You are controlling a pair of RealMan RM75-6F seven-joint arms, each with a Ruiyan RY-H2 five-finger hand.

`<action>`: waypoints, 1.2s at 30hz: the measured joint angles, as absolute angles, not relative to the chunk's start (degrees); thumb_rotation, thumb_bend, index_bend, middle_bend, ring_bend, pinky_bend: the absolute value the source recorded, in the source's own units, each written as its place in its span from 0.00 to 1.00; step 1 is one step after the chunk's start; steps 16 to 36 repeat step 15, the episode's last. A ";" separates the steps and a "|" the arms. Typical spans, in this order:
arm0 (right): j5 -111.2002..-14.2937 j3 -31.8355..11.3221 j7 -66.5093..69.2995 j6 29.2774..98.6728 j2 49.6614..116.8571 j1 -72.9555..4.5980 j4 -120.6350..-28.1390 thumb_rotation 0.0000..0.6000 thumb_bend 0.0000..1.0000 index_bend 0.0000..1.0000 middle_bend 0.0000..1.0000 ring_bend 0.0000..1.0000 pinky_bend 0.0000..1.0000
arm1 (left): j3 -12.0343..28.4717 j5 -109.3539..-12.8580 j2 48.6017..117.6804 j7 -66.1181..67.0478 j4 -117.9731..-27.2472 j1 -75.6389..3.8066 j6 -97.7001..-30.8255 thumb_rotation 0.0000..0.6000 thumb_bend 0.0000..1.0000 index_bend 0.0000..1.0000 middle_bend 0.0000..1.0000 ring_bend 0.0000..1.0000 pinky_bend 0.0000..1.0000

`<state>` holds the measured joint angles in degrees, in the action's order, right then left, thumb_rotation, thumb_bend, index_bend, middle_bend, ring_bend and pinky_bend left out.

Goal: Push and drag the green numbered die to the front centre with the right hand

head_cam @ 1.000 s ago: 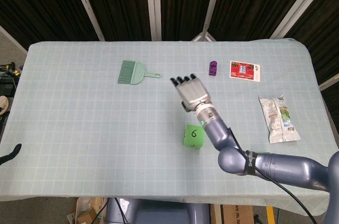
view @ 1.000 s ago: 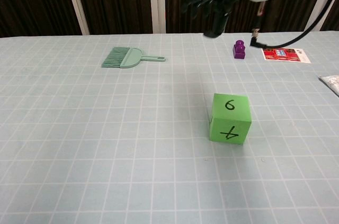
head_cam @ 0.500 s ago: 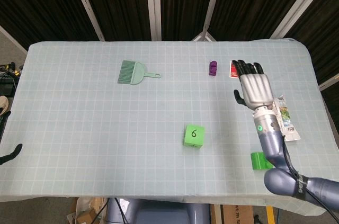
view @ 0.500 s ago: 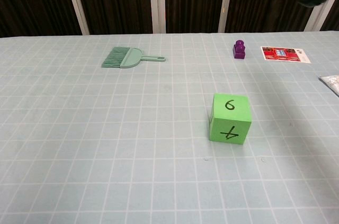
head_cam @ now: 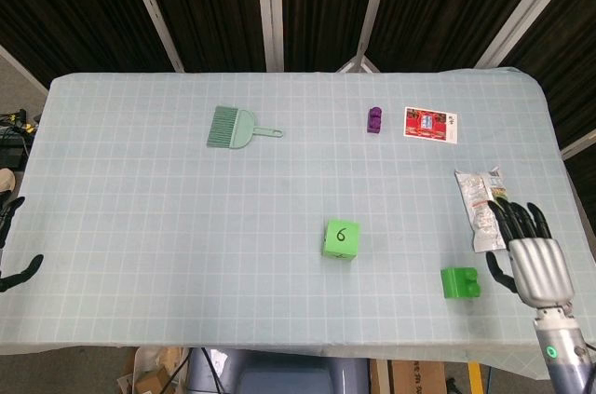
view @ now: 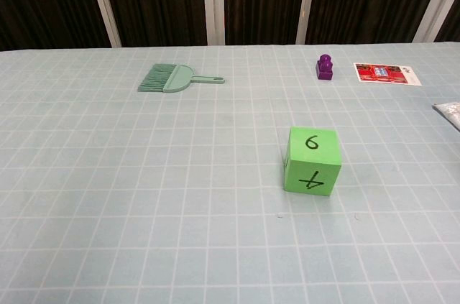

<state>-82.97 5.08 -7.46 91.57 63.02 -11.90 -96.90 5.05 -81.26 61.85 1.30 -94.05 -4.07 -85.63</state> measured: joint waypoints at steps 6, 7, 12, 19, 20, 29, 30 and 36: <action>-86.12 4.86 -6.89 96.79 65.88 -7.92 -92.33 1.00 0.45 0.02 0.07 0.07 0.05 | 5.41 -80.29 62.07 1.78 -94.31 -4.03 -85.69 1.00 0.34 0.11 0.00 0.00 0.11; -86.42 4.57 -7.21 97.25 66.17 -7.42 -91.78 1.00 0.45 0.02 0.07 0.07 0.05 | 5.41 -80.35 62.04 1.52 -94.31 -4.03 -85.68 1.00 0.34 0.11 0.00 0.00 0.11; -87.62 3.88 -6.95 97.36 65.92 -6.23 -91.49 1.00 0.45 0.02 0.07 0.07 0.05 | 5.16 -81.63 61.79 -0.29 -93.95 -4.07 -85.82 1.00 0.34 0.10 0.00 0.00 0.11; -87.85 3.80 -6.53 96.23 65.13 -6.00 -91.86 1.00 0.45 0.02 0.07 0.07 0.05 | 4.86 -82.35 61.74 -0.67 -93.72 -4.09 -85.92 1.00 0.34 0.10 0.00 0.00 0.11; -87.85 3.80 -6.53 96.23 65.13 -6.00 -91.86 1.00 0.45 0.02 0.07 0.07 0.05 | 4.86 -82.35 61.74 -0.67 -93.72 -4.09 -85.92 1.00 0.34 0.10 0.00 0.00 0.11; -87.85 3.80 -6.53 96.23 65.13 -6.00 -91.86 1.00 0.45 0.02 0.07 0.07 0.05 | 4.86 -82.35 61.74 -0.67 -93.72 -4.09 -85.92 1.00 0.34 0.10 0.00 0.00 0.11; -87.85 3.80 -6.53 96.23 65.13 -6.00 -91.86 1.00 0.45 0.02 0.07 0.07 0.05 | 4.86 -82.35 61.74 -0.67 -93.72 -4.09 -85.92 1.00 0.34 0.10 0.00 0.00 0.11; -87.85 3.80 -6.53 96.23 65.13 -6.00 -91.86 1.00 0.45 0.02 0.07 0.07 0.05 | 4.86 -82.35 61.74 -0.67 -93.72 -4.09 -85.92 1.00 0.34 0.10 0.00 0.00 0.11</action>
